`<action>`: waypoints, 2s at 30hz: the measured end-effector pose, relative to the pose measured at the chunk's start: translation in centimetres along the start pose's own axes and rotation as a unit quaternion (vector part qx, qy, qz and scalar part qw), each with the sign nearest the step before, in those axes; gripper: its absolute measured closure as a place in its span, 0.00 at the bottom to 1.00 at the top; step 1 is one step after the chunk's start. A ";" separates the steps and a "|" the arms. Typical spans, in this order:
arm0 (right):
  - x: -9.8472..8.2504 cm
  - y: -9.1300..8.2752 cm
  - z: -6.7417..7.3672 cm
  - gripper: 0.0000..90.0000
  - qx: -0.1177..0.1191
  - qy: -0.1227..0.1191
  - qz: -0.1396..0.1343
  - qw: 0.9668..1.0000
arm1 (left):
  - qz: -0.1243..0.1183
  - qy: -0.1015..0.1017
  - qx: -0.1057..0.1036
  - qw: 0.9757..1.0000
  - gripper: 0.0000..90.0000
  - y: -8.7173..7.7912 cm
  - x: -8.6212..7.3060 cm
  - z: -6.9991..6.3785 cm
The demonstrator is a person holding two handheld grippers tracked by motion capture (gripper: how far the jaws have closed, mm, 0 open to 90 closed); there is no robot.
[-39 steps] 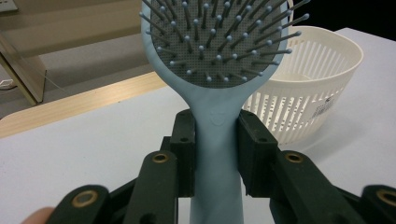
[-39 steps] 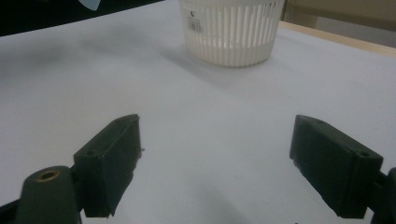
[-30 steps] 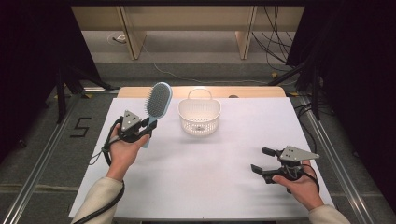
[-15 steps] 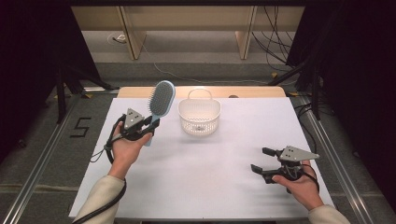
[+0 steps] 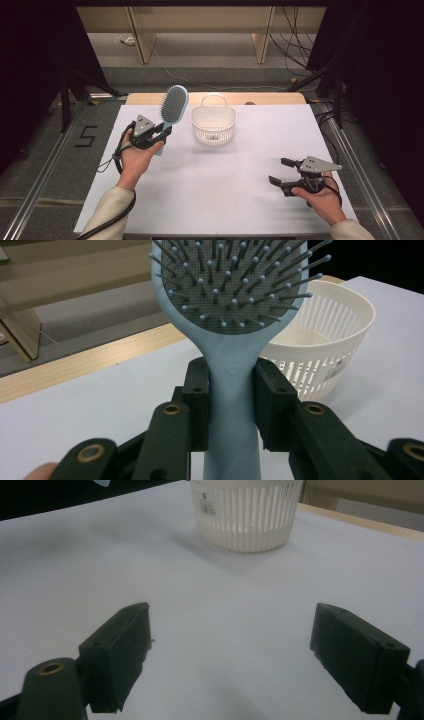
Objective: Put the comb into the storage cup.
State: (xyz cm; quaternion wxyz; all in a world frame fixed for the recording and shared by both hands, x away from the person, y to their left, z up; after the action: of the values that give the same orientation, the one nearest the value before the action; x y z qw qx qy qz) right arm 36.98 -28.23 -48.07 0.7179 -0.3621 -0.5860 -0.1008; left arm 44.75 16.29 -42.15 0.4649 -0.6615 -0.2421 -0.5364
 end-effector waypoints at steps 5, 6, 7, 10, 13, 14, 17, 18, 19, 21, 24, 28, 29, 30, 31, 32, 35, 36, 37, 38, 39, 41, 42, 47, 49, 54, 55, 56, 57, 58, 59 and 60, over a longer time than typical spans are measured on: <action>0.0 0.0 -0.1 0.19 0.000 -0.001 -0.001 1.000 | -0.001 0.001 -0.001 1.000 0.78 0.1 0.1 -0.1; 0.0 0.0 -0.1 0.19 0.000 0.000 0.000 1.000 | -0.001 0.001 -0.001 1.000 0.78 0.2 0.2 -0.1; 0.0 0.0 -0.1 0.19 0.000 0.000 0.000 1.000 | 0.000 0.001 -0.002 1.000 0.78 0.2 0.2 -0.1; 0.0 0.0 0.0 0.19 0.001 0.003 -0.001 1.000 | -0.001 0.000 -0.002 1.000 0.78 0.3 0.2 -0.1; -0.1 0.0 -0.1 0.19 0.001 0.002 0.001 1.000 | -0.001 0.000 -0.003 1.000 0.78 0.4 0.4 -0.1; -0.1 0.0 -0.1 0.19 0.001 0.002 0.000 1.000 | -0.002 0.001 -0.003 1.000 0.78 0.4 0.4 -0.1; -0.1 0.0 -0.1 0.19 0.002 0.003 -0.001 1.000 | -0.002 0.002 -0.003 1.000 0.78 0.5 0.5 -0.2; -0.1 0.0 -0.1 0.19 0.002 0.002 0.000 1.000 | -0.002 0.002 -0.004 1.000 0.78 0.6 0.6 -0.2; -0.1 0.0 -0.1 0.19 0.002 0.002 0.000 1.000 | -0.003 0.002 -0.004 1.000 0.78 0.6 0.6 -0.2; -0.1 0.0 -0.1 0.19 0.001 0.004 0.000 1.000 | -0.003 0.002 -0.005 1.000 0.78 0.7 0.7 -0.3; -0.1 0.0 -0.1 0.19 0.001 0.004 -0.001 1.000 | -0.006 0.001 -0.005 1.000 0.78 0.8 0.9 -0.4; -0.1 0.0 -0.1 0.19 0.001 0.004 -0.001 1.000 | -0.007 0.001 -0.006 1.000 0.78 1.0 1.1 -0.4; -0.1 0.0 -0.2 0.19 0.001 0.004 -0.002 1.000 | -0.007 0.001 -0.006 1.000 0.78 1.0 1.1 -0.4; -0.1 0.0 -0.2 0.19 0.001 0.004 -0.001 1.000 | -0.007 0.001 -0.006 1.000 0.78 1.1 1.2 -0.5; -0.1 0.0 -0.2 0.19 0.001 0.004 -0.001 1.000 | -0.008 0.000 -0.007 1.000 0.78 1.2 1.2 -0.5; -0.1 0.0 -0.1 0.19 0.001 0.004 -0.001 1.000 | -0.008 0.001 -0.008 1.000 0.78 1.3 1.2 -0.6; -0.1 0.0 -0.2 0.19 0.000 0.004 -0.001 1.000 | -0.008 0.003 -0.010 1.000 0.78 1.4 1.4 -0.7; -0.1 0.0 -0.2 0.19 0.001 0.004 -0.001 1.000 | -0.009 0.003 -0.010 1.000 0.78 1.4 1.4 -0.7; -0.1 0.0 -0.2 0.19 0.000 0.004 0.000 1.000 | -0.009 0.003 -0.010 1.000 0.78 1.4 1.4 -0.7; -0.1 0.0 -0.2 0.19 0.000 0.004 0.000 1.000 | -0.010 0.003 -0.010 1.000 0.78 1.5 1.5 -0.7; -0.1 0.0 -0.2 0.19 0.000 0.004 -0.001 1.000 | -0.010 0.003 -0.010 1.000 0.78 1.5 1.5 -0.7; -0.1 0.0 -0.2 0.19 0.000 0.004 -0.002 1.000 | -0.010 0.004 -0.010 1.000 0.78 1.5 1.5 -0.7; -0.1 0.0 -0.2 0.19 0.000 0.004 -0.001 1.000 | -0.010 0.004 -0.010 1.000 0.78 1.5 1.6 -0.7; -0.1 0.0 -0.1 0.19 0.000 0.003 -0.001 1.000 | -0.011 0.003 -0.010 1.000 0.78 1.6 1.7 -0.7; -0.1 0.0 -0.2 0.19 0.000 0.004 -0.001 1.000 | -0.011 0.004 -0.010 1.000 0.78 1.7 1.7 -0.7; -0.1 0.0 -0.1 0.19 0.000 0.004 -0.001 1.000 | -0.012 0.004 -0.012 1.000 0.78 1.9 1.9 -0.8; -0.1 0.0 -0.2 0.19 0.000 0.004 -0.001 1.000 | -0.012 0.004 -0.013 1.000 0.78 2.0 1.9 -0.9; -0.1 0.0 -0.2 0.19 0.000 0.004 -0.001 1.000 | -0.013 0.004 -0.013 1.000 0.78 2.0 2.0 -0.9; -0.1 0.0 -0.2 0.19 0.000 0.004 -0.002 1.000 | -0.013 0.005 -0.014 1.000 0.78 2.0 2.0 -1.0; -0.1 0.0 -0.2 0.19 0.000 0.004 -0.002 1.000 | -0.014 0.006 -0.015 1.000 0.78 2.1 2.1 -1.0; -0.1 0.0 -0.2 0.19 0.000 0.004 -0.001 1.000 | -0.014 0.005 -0.015 1.000 0.78 2.1 2.1 -1.1; -0.1 0.0 -0.2 0.19 0.000 0.004 -0.001 1.000 | -0.015 0.005 -0.016 1.000 0.78 2.1 2.2 -1.1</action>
State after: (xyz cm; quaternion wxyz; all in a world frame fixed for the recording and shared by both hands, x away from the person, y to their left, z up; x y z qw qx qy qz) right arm 37.07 -28.36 -48.13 0.7199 -0.3609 -0.5839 -0.1030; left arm 46.64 13.96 -40.89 0.4480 -0.6621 -0.2408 -0.5504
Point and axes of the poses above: each handheld gripper's, and its own axes: y roughly forward along the jaws, x roughly out of its top, z roughly to its left, the point moved 3 cm from there along y, roughly forward along the jaws, and after that the axes turned 1 degree about -z, right-handed, at the moved point
